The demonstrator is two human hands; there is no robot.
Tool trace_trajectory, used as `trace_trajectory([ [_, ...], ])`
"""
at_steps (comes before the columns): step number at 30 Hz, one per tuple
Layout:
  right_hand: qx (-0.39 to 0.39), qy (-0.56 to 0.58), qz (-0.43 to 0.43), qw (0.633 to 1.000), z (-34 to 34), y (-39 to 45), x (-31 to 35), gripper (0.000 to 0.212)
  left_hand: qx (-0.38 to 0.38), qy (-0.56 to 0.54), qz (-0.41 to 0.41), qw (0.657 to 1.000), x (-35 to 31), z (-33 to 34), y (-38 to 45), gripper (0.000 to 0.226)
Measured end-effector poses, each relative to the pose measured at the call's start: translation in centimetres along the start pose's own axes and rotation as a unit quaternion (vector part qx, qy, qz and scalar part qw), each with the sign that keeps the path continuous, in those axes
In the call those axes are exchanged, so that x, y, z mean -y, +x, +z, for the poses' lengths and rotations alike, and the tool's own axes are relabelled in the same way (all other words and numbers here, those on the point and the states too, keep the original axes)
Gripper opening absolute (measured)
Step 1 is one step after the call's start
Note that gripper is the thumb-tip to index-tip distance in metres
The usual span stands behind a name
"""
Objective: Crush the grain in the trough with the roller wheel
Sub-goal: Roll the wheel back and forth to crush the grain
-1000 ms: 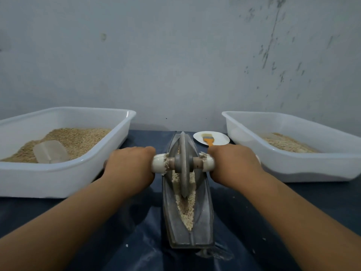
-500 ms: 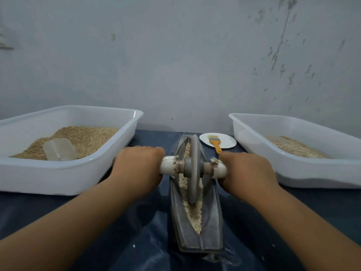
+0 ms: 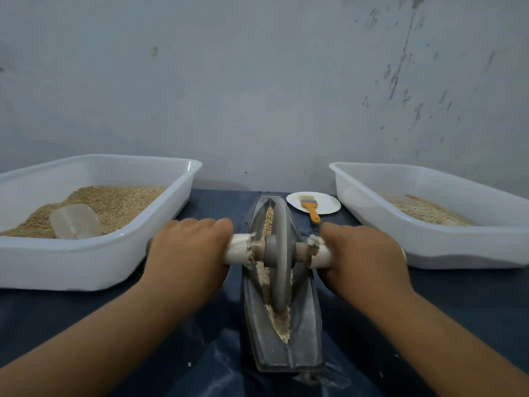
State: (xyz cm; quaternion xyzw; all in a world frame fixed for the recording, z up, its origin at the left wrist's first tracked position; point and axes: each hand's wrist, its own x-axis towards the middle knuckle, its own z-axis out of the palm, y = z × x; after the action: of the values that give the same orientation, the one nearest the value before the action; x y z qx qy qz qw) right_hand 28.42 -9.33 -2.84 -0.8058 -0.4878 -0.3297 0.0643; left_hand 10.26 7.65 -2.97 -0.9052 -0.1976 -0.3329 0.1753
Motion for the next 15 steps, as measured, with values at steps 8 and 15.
trace_trajectory([
  [8, 0.106, 0.066, 0.077, 0.989, 0.6, 2.3, 0.1, 0.008, 0.06, 0.074, -0.059, 0.994, -1.0, 0.3, 3.3, 0.022],
  [15, -0.063, 0.025, 0.017, 0.998, -0.5, -1.7, 0.4, 0.041, -0.019, 0.015, -0.01, 1.0, -1.0, -0.5, -0.1, 0.047],
])
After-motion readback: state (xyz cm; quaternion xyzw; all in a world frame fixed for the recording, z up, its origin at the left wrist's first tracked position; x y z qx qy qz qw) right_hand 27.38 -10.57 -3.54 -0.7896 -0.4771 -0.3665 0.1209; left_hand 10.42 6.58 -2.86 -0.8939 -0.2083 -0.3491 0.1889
